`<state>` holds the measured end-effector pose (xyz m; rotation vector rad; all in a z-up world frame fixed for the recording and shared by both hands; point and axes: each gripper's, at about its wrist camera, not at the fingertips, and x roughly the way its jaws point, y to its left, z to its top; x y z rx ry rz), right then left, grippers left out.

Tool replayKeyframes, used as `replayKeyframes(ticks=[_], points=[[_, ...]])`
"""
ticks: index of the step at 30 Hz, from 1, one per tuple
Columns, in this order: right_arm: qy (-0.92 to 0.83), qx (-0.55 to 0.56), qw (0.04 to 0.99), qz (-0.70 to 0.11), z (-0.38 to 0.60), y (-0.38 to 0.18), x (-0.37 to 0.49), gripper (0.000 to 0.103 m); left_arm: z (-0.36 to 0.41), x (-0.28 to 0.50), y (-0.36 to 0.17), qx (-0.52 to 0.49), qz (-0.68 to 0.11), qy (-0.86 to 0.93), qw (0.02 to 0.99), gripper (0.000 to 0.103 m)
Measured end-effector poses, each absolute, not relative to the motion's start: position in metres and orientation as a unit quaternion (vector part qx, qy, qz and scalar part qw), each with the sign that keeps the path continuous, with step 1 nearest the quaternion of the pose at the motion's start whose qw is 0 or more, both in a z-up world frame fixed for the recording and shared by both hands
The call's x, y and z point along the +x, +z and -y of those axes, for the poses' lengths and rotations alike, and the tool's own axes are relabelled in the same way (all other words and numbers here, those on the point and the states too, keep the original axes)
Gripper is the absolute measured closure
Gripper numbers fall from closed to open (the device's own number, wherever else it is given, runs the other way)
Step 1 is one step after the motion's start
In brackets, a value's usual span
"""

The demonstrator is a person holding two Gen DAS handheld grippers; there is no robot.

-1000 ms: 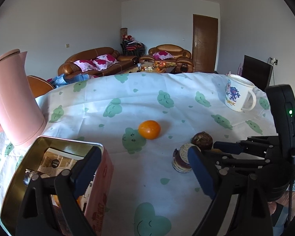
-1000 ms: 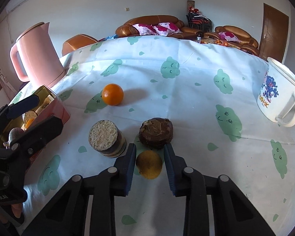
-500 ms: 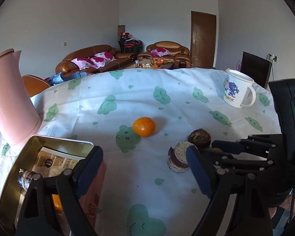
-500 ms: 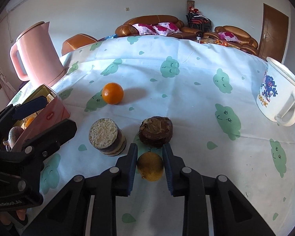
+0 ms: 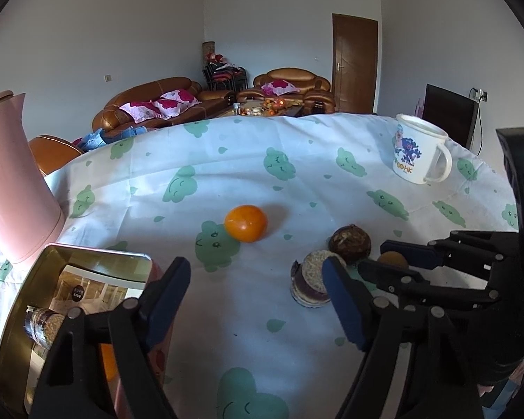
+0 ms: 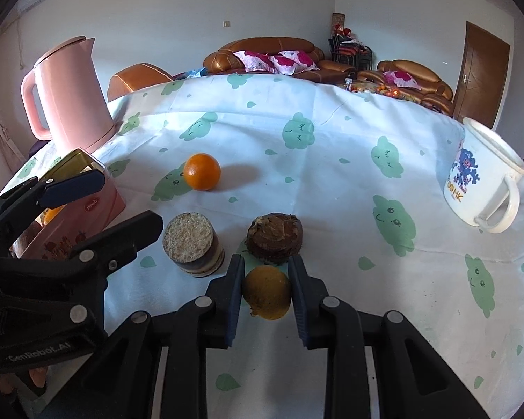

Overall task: Organize fruits
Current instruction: 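Grasp another yellow-brown fruit with the right tool while the left tool reaches toward a jar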

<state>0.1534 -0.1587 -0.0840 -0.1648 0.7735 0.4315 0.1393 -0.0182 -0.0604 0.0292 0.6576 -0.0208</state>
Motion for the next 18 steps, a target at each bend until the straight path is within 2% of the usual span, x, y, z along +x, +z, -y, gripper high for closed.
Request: replayKeyframes(ticks=[6,12,18], points=[[0.176,-0.062,0.916,-0.356,0.17,-0.077,0.152,0.076,0.027,0.145,-0.064,0.027,-0.333,-0.02,0.942,0.031],[0.156,-0.062,0.921,-0.35,0.173,-0.076,0.152,0.075,0.039,0.157,-0.068,0.042,-0.347,-0.031,0.936,0.044],[0.154,-0.051,0.923,-0.349,0.178,-0.075,0.153,0.075,0.042,0.161,-0.068,0.043,-0.346,-0.041,0.936,0.046]])
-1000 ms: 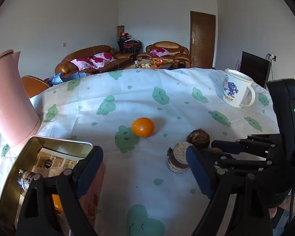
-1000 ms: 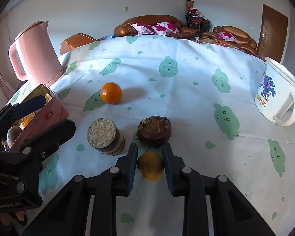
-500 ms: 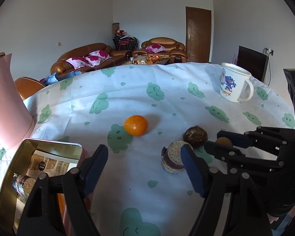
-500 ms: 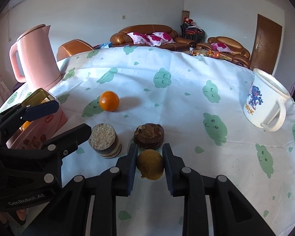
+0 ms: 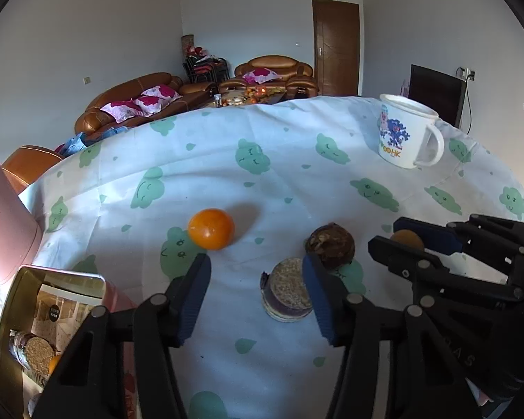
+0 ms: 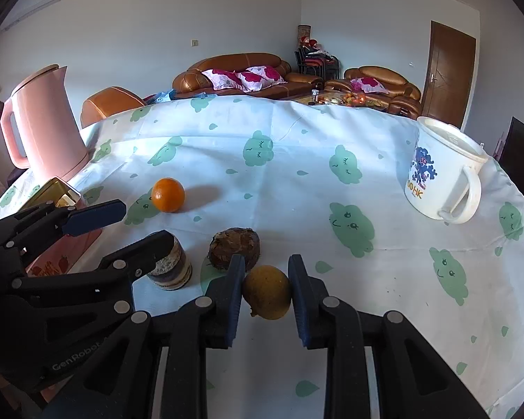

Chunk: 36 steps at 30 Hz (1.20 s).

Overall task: Organize fruits
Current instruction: 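Grasp another yellow-brown fruit with the right tool while the left tool reaches toward a jar, then grasp the oatmeal jar with the left tool while the right tool holds the yellow-brown fruit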

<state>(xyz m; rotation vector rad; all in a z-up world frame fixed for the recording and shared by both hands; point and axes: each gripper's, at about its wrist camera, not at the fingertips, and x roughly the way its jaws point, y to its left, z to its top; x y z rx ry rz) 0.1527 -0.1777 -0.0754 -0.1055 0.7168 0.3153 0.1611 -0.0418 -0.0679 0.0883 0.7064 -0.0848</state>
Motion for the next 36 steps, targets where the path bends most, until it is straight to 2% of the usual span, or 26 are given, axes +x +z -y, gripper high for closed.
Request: replayKeyframes(ticks=[6,9,17,24,26,28,29,36], points=[[0.148,-0.034,0.926,-0.346,0.185,-0.074,0.153,0.075,0.049,0.16,-0.067,0.058,-0.342,-0.046,0.937,0.048],[0.14,-0.028,0.93,-0.339,0.188,-0.072,0.151,0.075,0.049,0.161,-0.066,0.057,-0.341,-0.045,0.937,0.042],[0.137,-0.019,0.931,-0.339,0.194,-0.072,0.151,0.075,0.05,0.156,-0.064,0.049,-0.332,-0.066,0.94,0.041],[0.135,-0.021,0.931,-0.338,0.193,-0.071,0.151,0.075,0.049,0.169,-0.074,0.041,-0.372,-0.082,0.924,0.041],[0.135,-0.023,0.931,-0.338,0.193,-0.072,0.151,0.075,0.049,0.172,-0.078,0.037,-0.385,-0.087,0.918,0.046],[0.136,-0.023,0.931,-0.338,0.193,-0.072,0.151,0.075,0.05,0.173,-0.08,0.037,-0.389,-0.091,0.916,0.057],[0.136,-0.022,0.931,-0.338,0.193,-0.072,0.151,0.075,0.051,0.172,-0.08,0.039,-0.389,-0.093,0.916,0.06],[0.149,-0.023,0.934,-0.323,0.191,-0.068,0.145,0.075,0.047,0.168,-0.076,0.033,-0.376,-0.085,0.922,0.06]])
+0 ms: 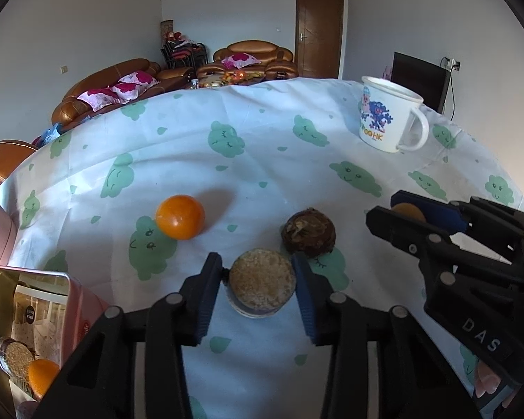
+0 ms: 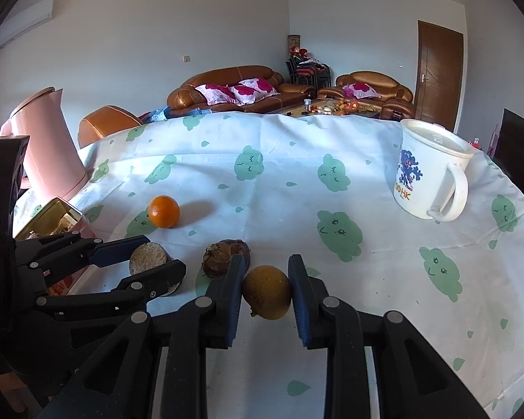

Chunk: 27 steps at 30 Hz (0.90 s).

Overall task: Organize fruits
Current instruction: 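Grasp the oatmeal jar with the left tool while the right tool holds the yellow-brown fruit, then carry the jar with the left tool while the right tool carries the yellow-brown fruit over the tin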

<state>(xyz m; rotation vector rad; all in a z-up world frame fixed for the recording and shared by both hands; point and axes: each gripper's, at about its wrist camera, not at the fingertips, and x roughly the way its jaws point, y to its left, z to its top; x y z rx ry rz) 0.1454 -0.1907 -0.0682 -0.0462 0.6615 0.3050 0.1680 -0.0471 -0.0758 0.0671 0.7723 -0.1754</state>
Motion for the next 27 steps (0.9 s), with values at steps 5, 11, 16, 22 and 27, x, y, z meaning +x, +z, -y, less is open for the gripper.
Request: replayKeyframes(ticks=[5,11,16,22,27], points=[[0.161,-0.025,0.938,-0.305,0.19,-0.064,0.139,0.075,0.046,0.159,-0.068,0.034,-0.348,-0.075,0.934,0.06],[0.176,-0.03,0.942,-0.285,0.187,-0.061,0.132,0.075,0.04,0.151,-0.061,0.028,-0.32,-0.062,0.945,0.06],[0.181,-0.032,0.944,-0.274,0.187,-0.058,0.128,0.075,0.039,0.146,-0.057,0.028,-0.305,-0.056,0.95,0.06],[0.186,-0.035,0.948,-0.258,0.187,-0.055,0.122,0.075,0.036,0.138,-0.053,0.023,-0.287,-0.049,0.956,0.06],[0.189,-0.035,0.95,-0.248,0.187,-0.053,0.118,0.075,0.034,0.134,-0.051,0.019,-0.277,-0.043,0.96,0.06]])
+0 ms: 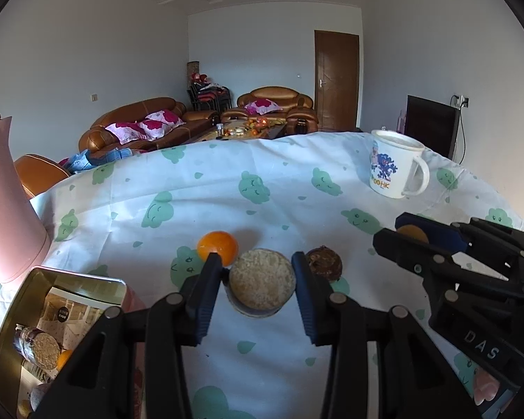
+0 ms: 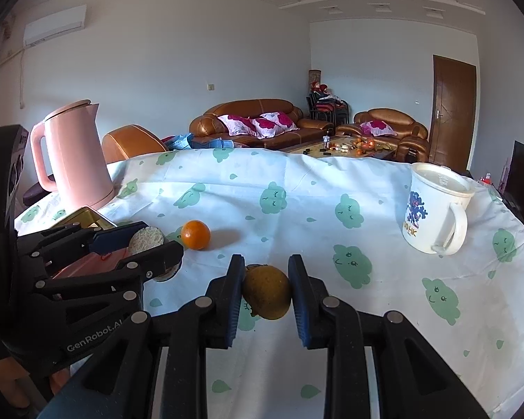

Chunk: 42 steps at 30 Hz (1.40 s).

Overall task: Organize fruits
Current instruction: 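Carry the jar with the left tool while the right tool carries the yellow-brown fruit over the tin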

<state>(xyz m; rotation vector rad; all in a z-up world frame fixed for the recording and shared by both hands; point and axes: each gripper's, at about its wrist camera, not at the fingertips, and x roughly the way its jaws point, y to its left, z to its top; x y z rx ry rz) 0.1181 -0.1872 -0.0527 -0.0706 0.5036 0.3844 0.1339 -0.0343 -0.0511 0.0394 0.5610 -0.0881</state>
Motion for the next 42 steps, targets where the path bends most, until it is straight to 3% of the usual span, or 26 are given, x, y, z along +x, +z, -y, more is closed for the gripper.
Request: replayKeyframes(ticks=[24,42], points=[[0.192,-0.046,0.963,-0.184,0.187,-0.043,0.096,0.075,0.034,0.107,-0.04,0.032,-0.213,-0.011,0.977,0.06],[0.206,-0.07,0.958,-0.188,0.166,-0.044,0.092,0.075,0.012,0.092,-0.041,0.007,-0.223,-0.003,0.975,0.06]])
